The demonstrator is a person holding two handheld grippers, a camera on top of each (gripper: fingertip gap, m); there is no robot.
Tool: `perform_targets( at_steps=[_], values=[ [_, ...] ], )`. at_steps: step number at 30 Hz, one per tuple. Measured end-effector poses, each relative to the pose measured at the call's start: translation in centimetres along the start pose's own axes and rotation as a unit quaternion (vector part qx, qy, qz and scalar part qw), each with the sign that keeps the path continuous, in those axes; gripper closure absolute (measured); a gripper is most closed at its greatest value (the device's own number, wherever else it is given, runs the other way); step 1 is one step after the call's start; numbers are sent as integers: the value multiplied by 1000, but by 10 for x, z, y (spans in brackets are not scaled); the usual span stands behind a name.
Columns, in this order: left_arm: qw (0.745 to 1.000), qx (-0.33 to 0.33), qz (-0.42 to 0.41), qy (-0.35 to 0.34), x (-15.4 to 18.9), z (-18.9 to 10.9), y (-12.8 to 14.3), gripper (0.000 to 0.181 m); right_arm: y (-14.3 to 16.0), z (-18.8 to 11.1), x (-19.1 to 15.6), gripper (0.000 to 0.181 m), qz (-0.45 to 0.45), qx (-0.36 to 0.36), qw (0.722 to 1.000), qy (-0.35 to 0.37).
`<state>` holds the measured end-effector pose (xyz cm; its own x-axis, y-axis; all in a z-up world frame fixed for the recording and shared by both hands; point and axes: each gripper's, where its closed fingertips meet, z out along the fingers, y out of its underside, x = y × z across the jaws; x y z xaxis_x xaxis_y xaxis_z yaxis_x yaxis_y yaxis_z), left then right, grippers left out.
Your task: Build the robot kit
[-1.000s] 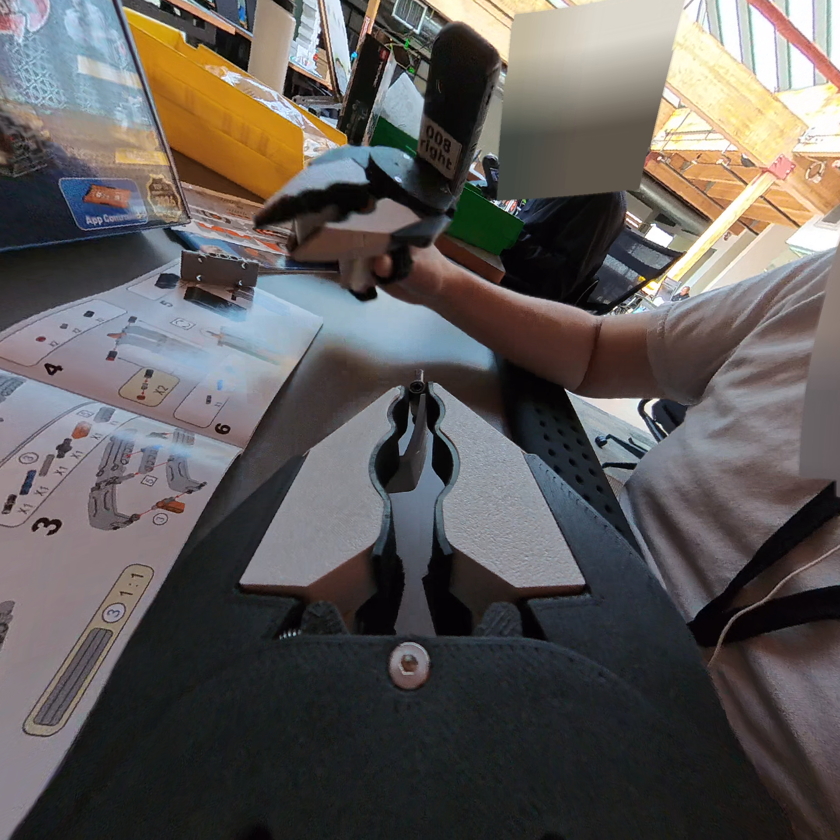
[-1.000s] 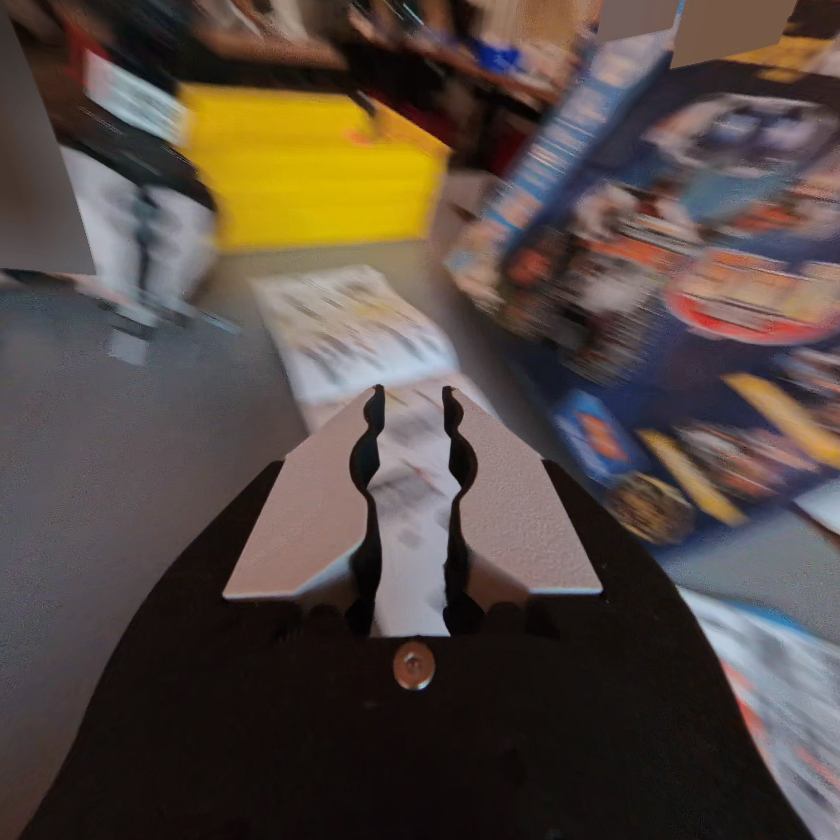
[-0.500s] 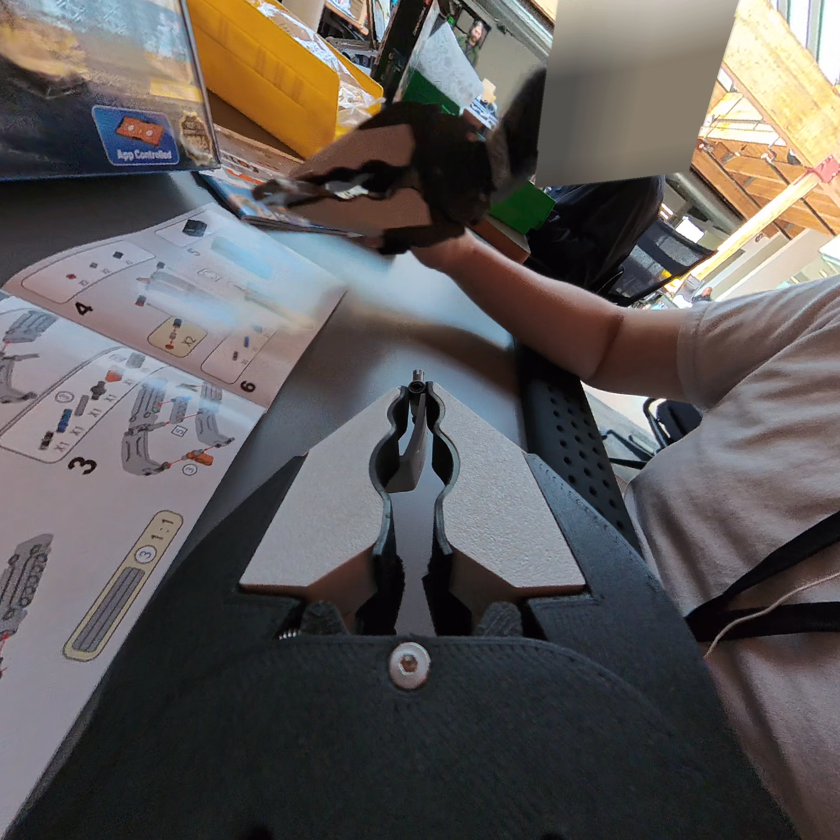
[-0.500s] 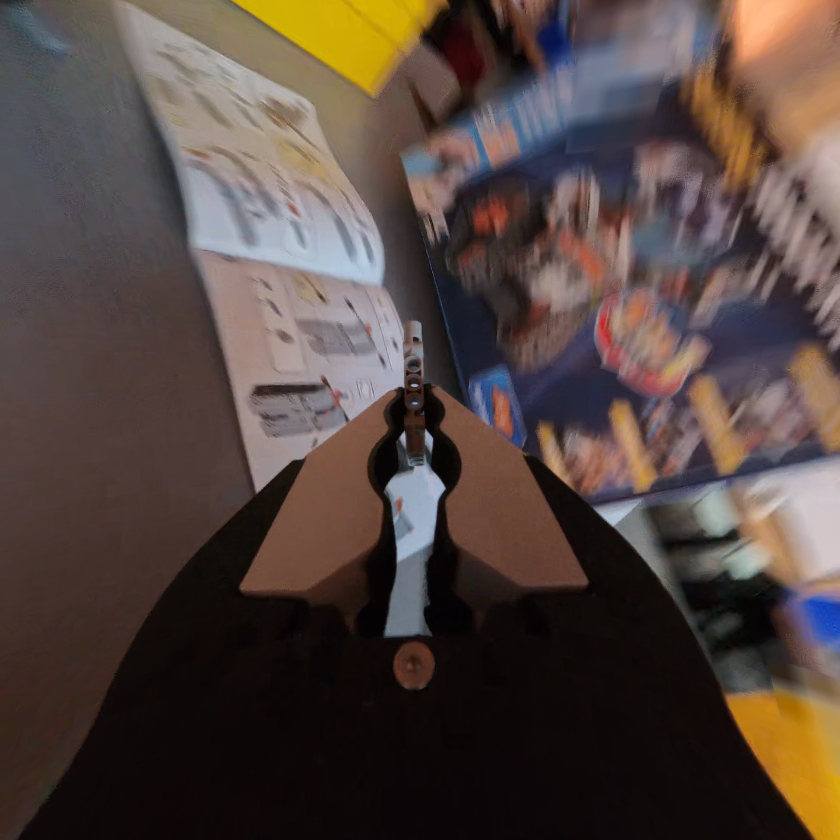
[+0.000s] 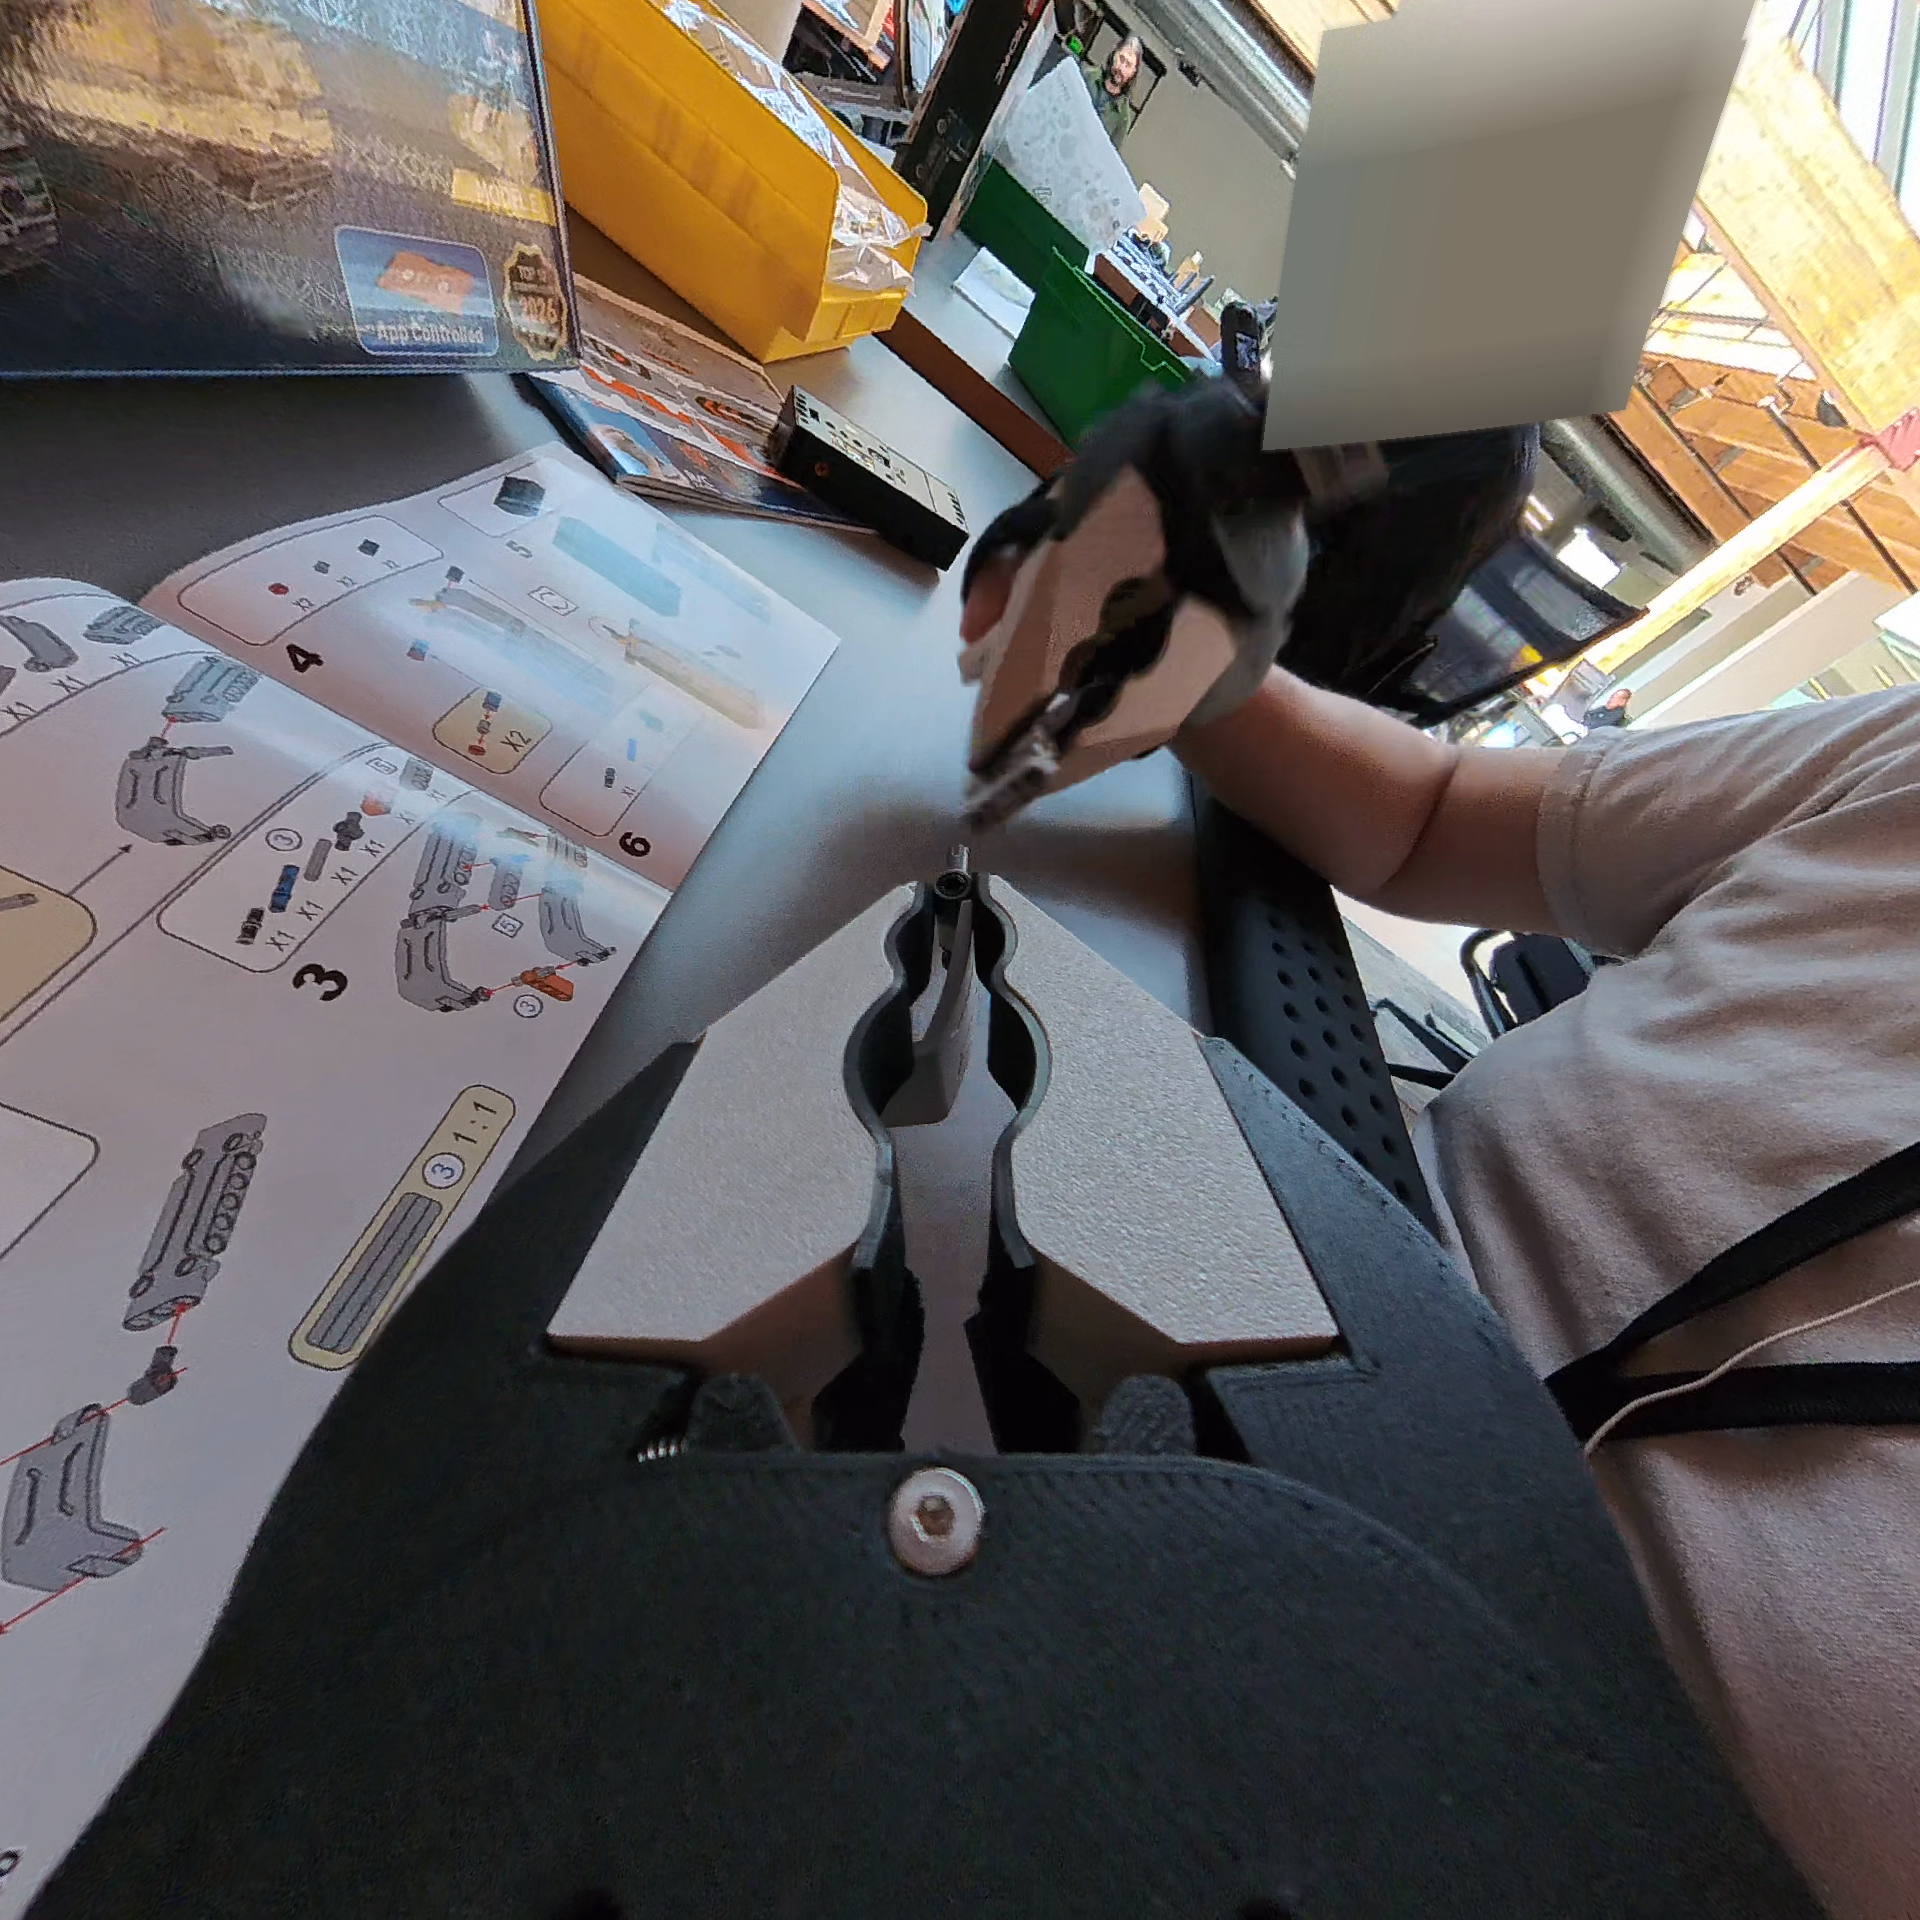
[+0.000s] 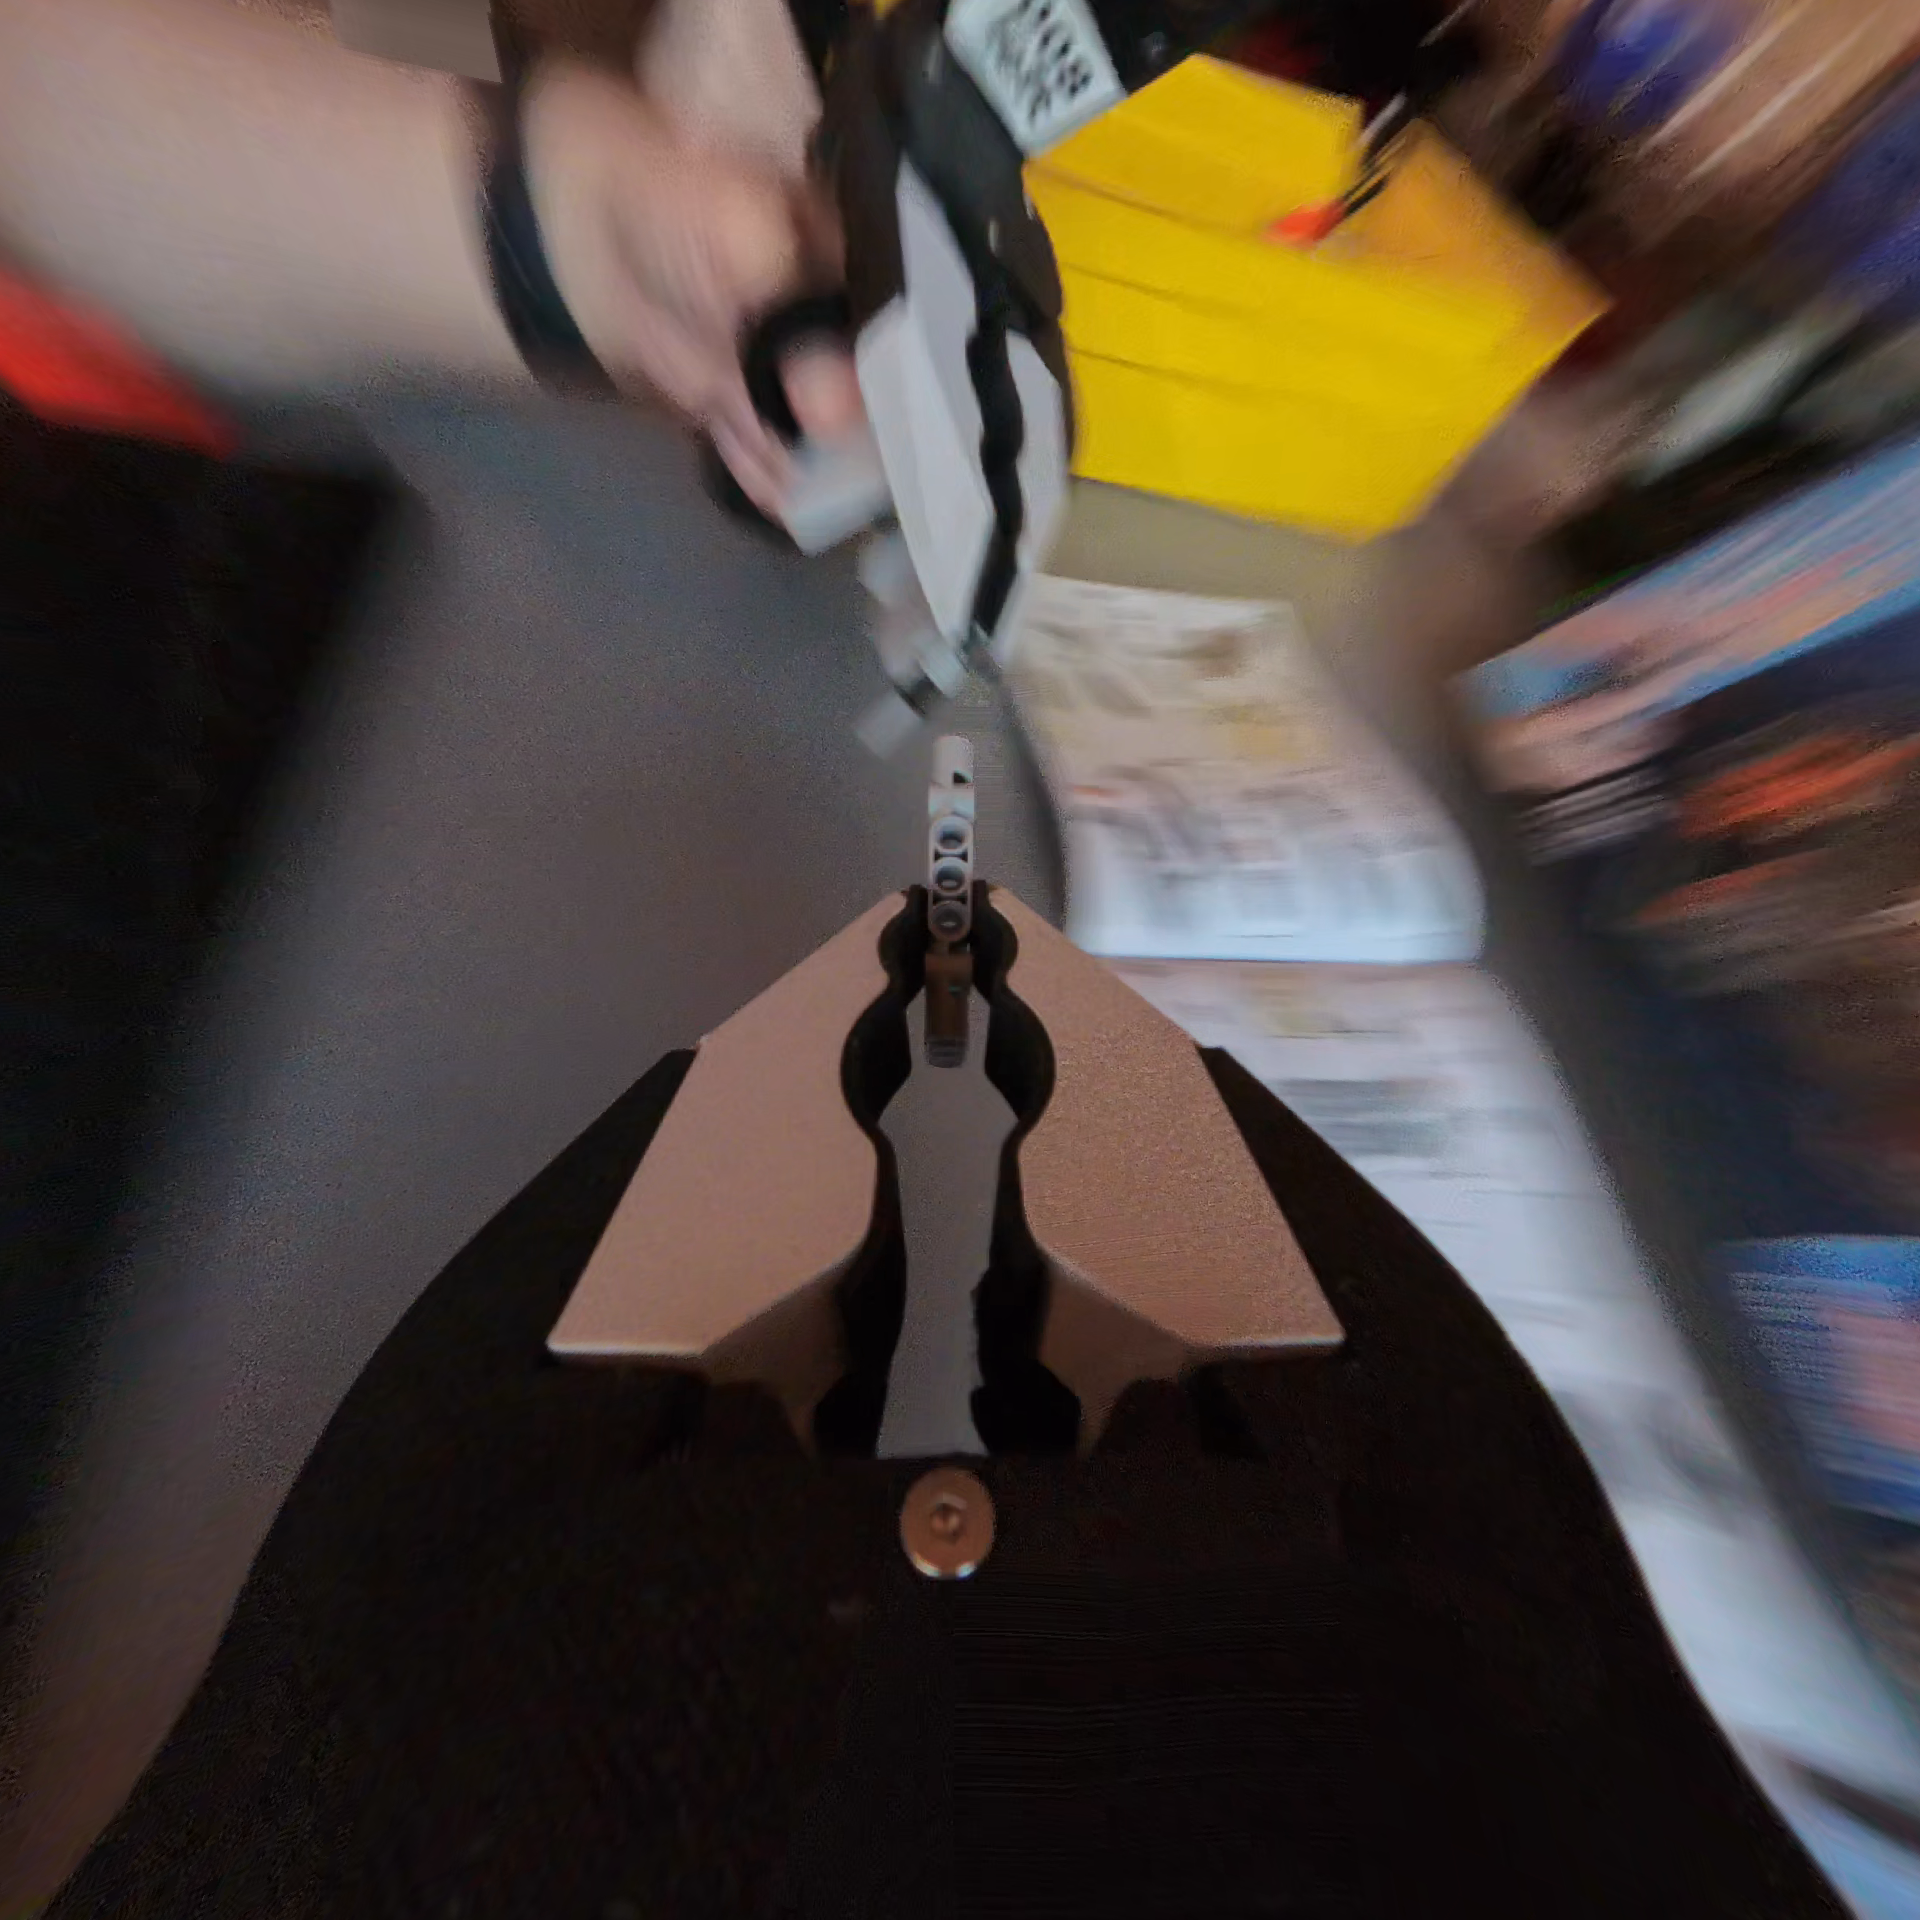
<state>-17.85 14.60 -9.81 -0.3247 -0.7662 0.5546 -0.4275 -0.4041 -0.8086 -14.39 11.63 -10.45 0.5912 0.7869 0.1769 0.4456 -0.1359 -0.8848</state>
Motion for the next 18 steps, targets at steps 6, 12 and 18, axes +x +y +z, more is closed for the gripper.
perform_targets(
  at_steps=[6, 12, 18],
  values=[
    [996, -63, -48, 50, 11, 11, 24, 176, -2, -13, -12, 176, 403, 42, 883, -238],
    [984, -124, -104, 73, 13, 25, 51, 176, 23, 6, -38, 176, 490, -1, 816, -306],
    [981, -126, -123, 84, 14, 25, 52, 176, 22, 10, -43, 176, 481, -9, 817, -317]
  ],
)
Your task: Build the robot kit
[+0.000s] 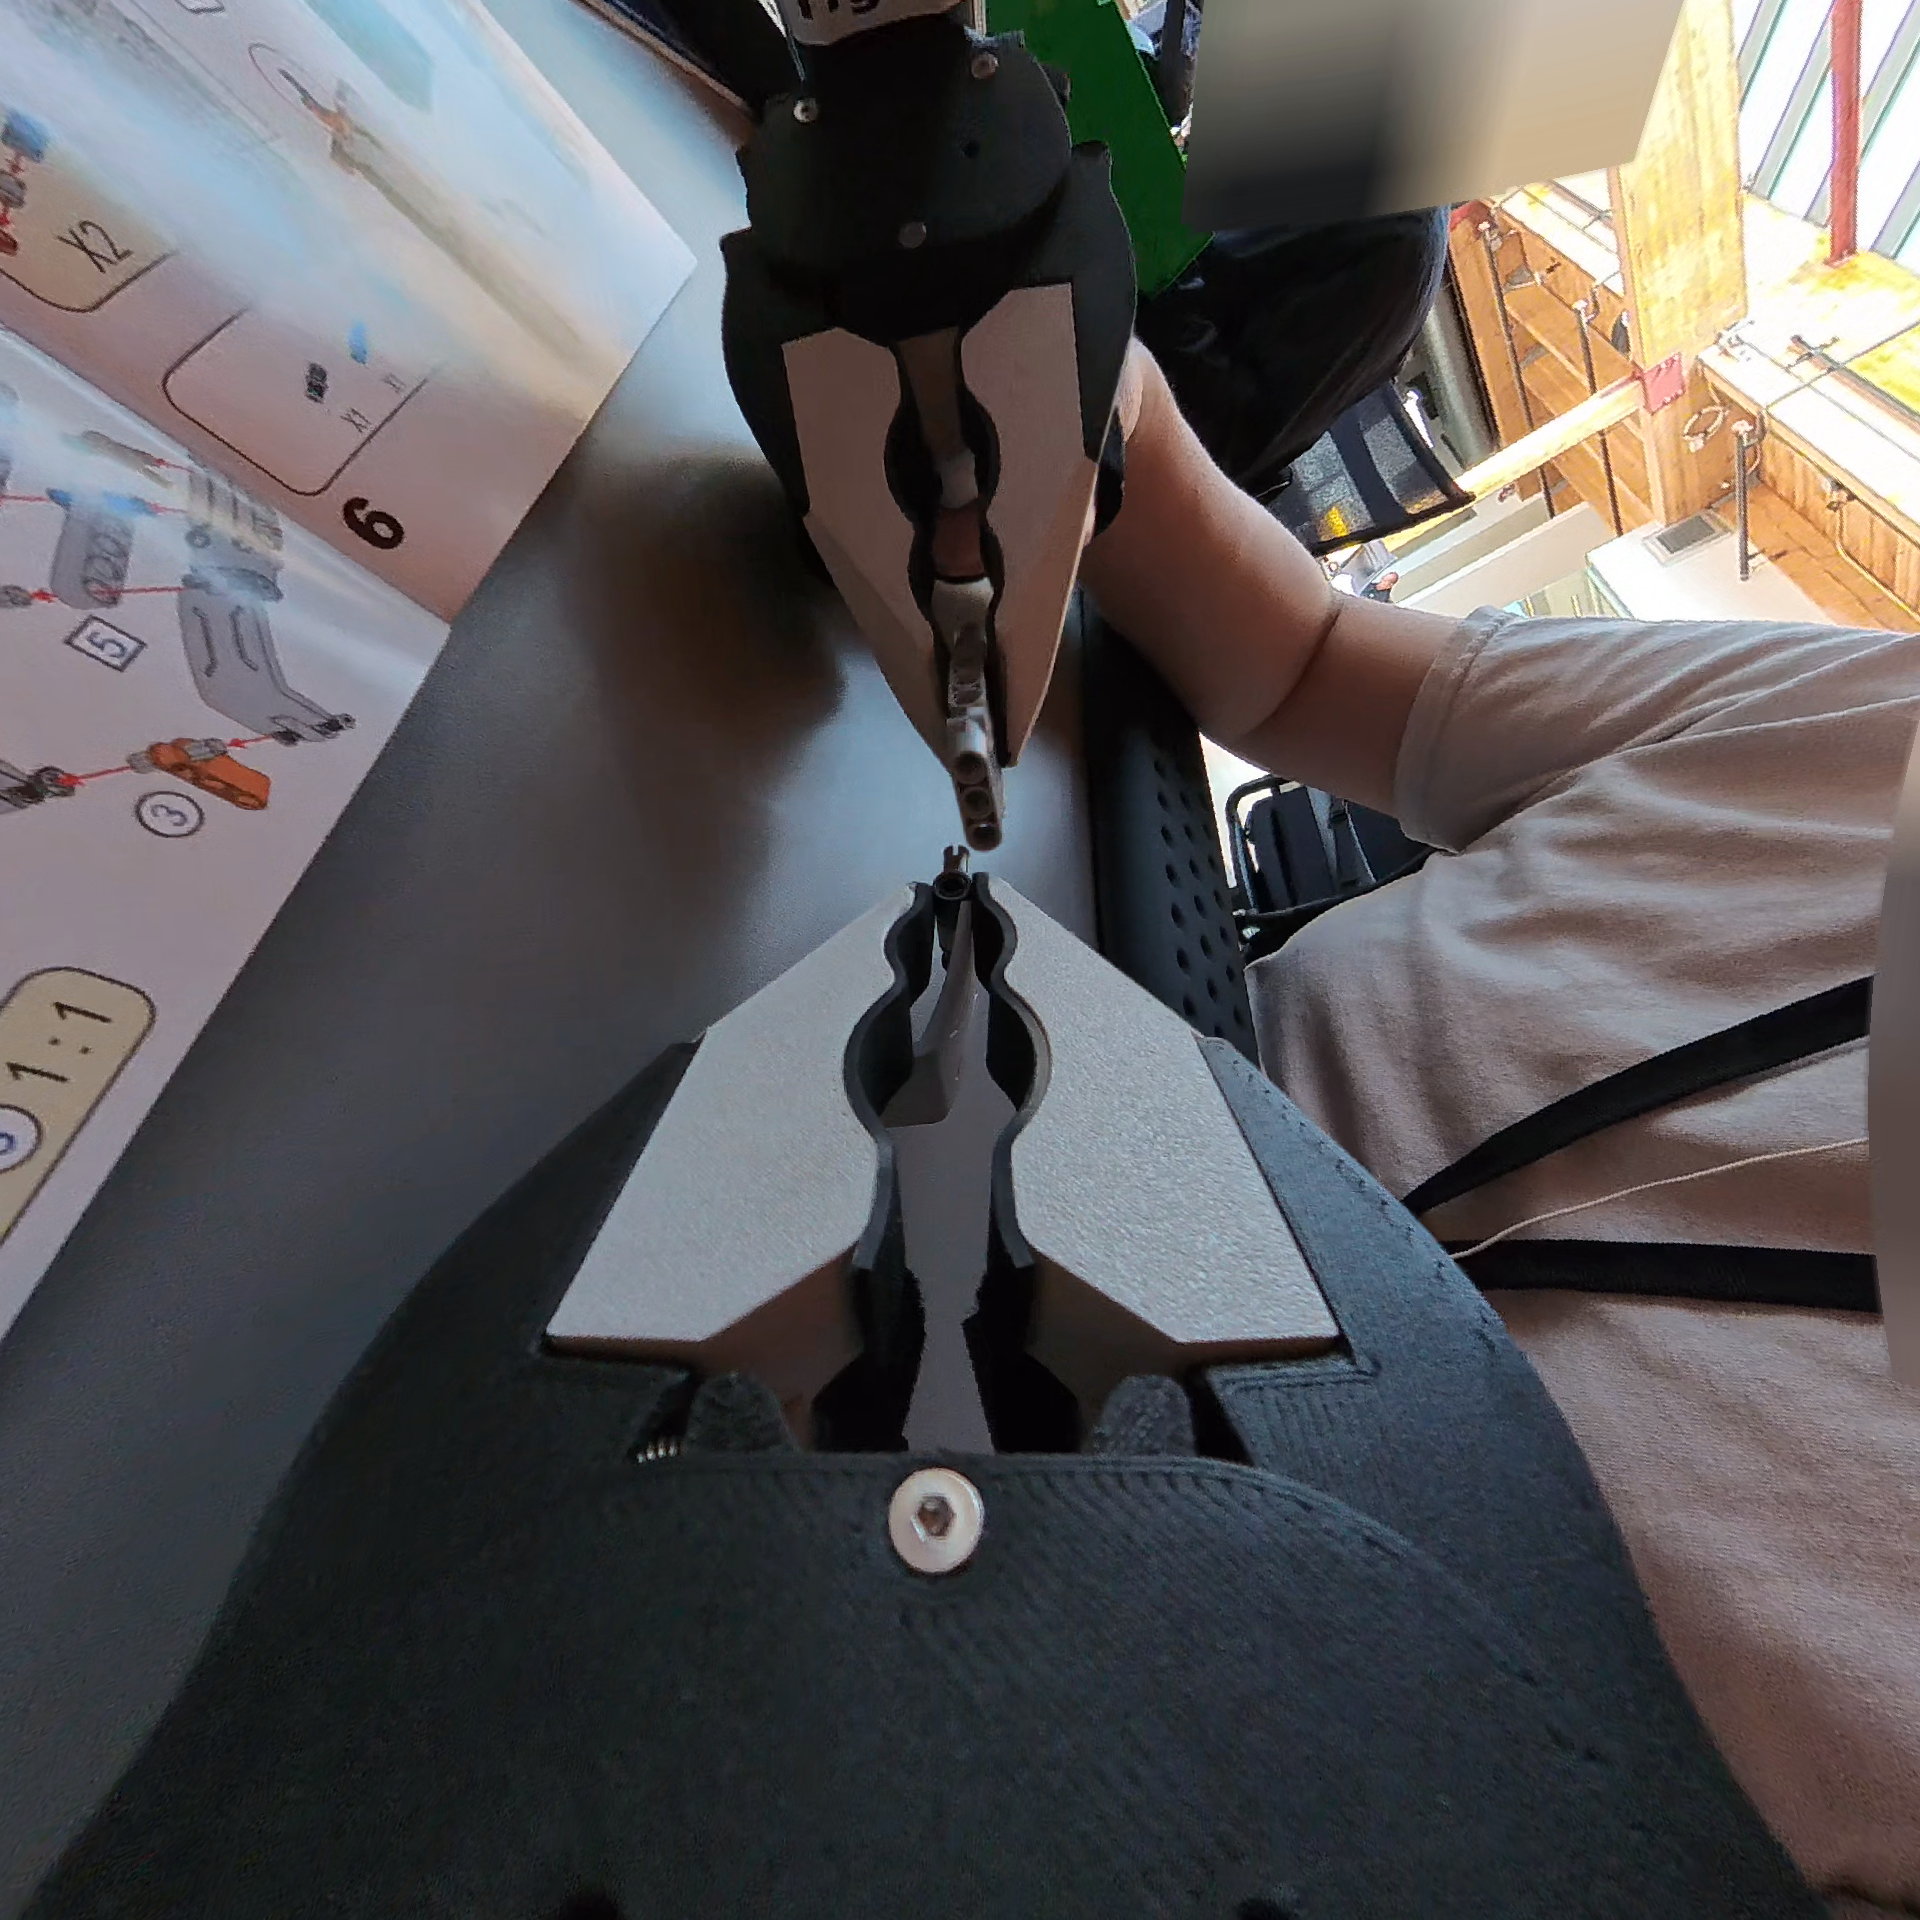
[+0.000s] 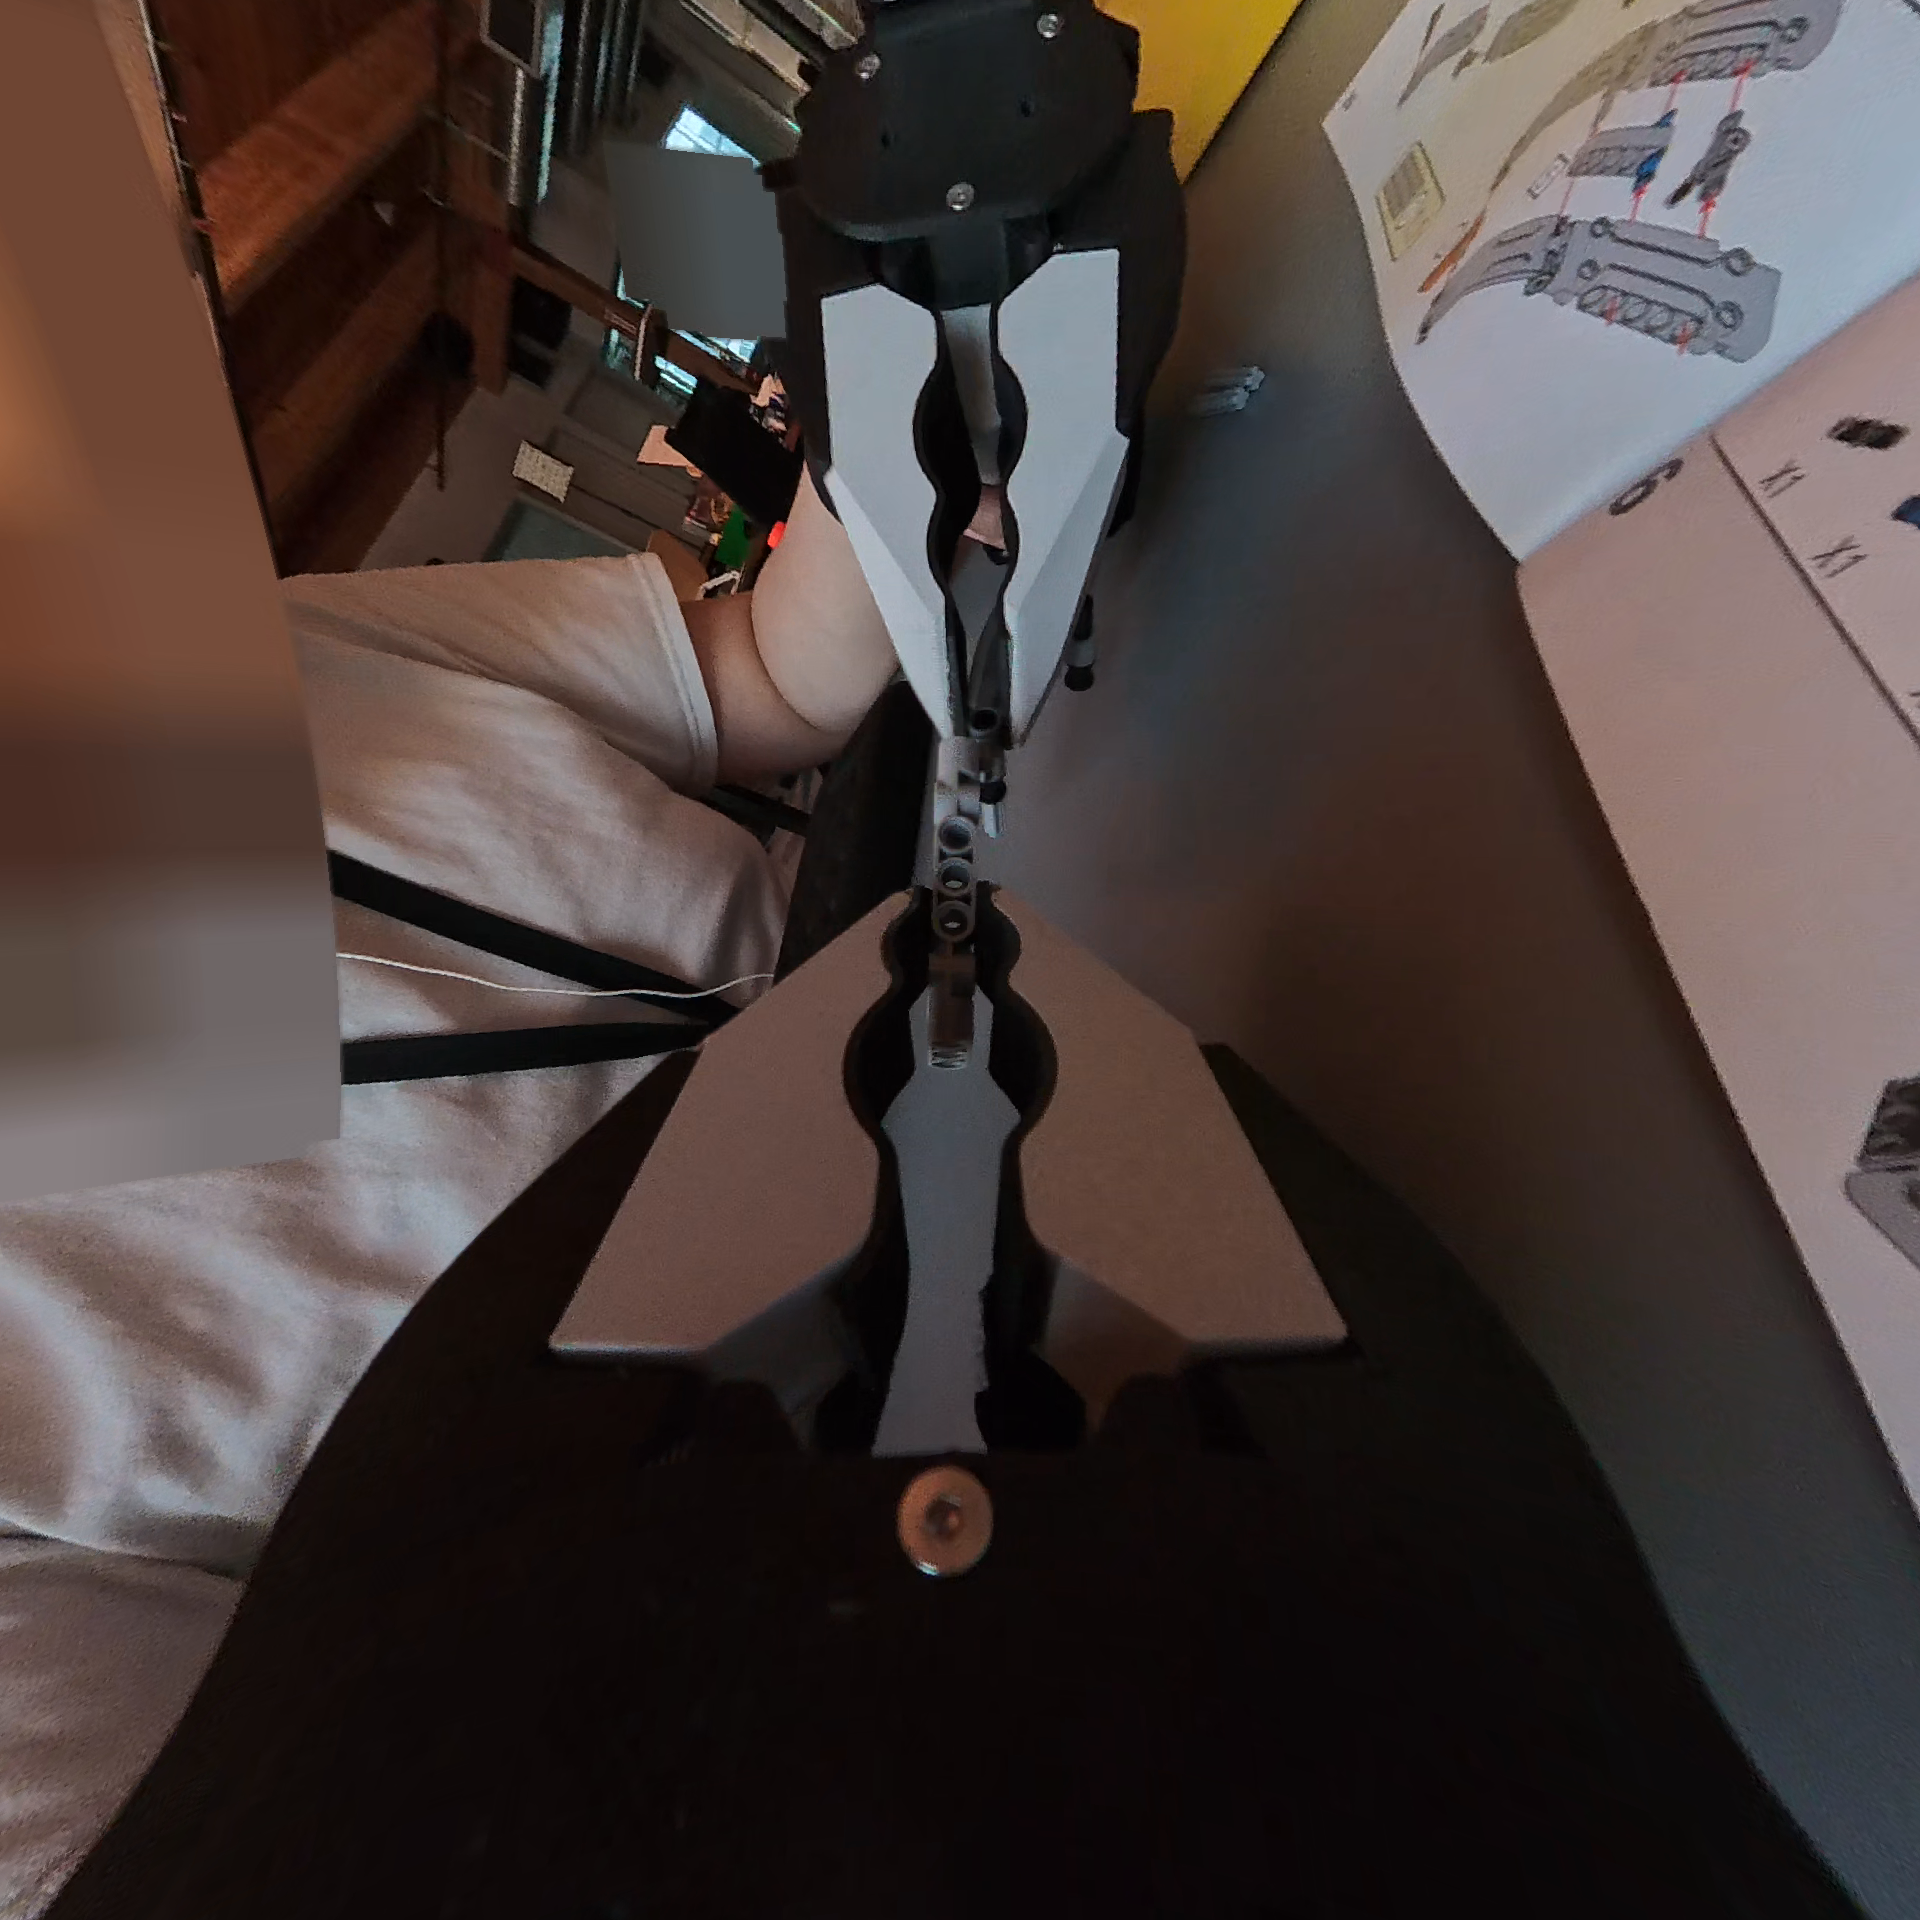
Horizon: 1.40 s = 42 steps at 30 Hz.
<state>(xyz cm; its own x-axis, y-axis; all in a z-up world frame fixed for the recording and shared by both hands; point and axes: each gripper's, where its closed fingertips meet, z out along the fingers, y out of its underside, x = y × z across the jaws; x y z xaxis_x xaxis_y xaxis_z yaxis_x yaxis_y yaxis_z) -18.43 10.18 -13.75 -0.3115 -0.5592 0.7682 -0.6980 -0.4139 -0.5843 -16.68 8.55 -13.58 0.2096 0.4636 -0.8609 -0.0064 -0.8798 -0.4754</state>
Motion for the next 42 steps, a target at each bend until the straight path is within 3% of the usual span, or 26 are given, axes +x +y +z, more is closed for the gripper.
perform_targets(
  at_steps=[24, 31, 36, 42],
  values=[
    [1000, -17, -5, -3, 1, 4, 6, 176, 16, 13, 5, 175, 8, -64, 998, 16],
    [1000, 9, -16, -18, -4, -1, -2, 176, -13, 12, 9, 175, 35, 37, 999, 20],
    [999, 16, -14, -30, -8, -1, -4, 176, -11, 11, 14, 176, 39, 32, 998, 35],
    [997, 56, -13, -41, -11, -7, -16, 177, -22, 11, 14, 177, 39, 74, 996, 36]
  ],
)
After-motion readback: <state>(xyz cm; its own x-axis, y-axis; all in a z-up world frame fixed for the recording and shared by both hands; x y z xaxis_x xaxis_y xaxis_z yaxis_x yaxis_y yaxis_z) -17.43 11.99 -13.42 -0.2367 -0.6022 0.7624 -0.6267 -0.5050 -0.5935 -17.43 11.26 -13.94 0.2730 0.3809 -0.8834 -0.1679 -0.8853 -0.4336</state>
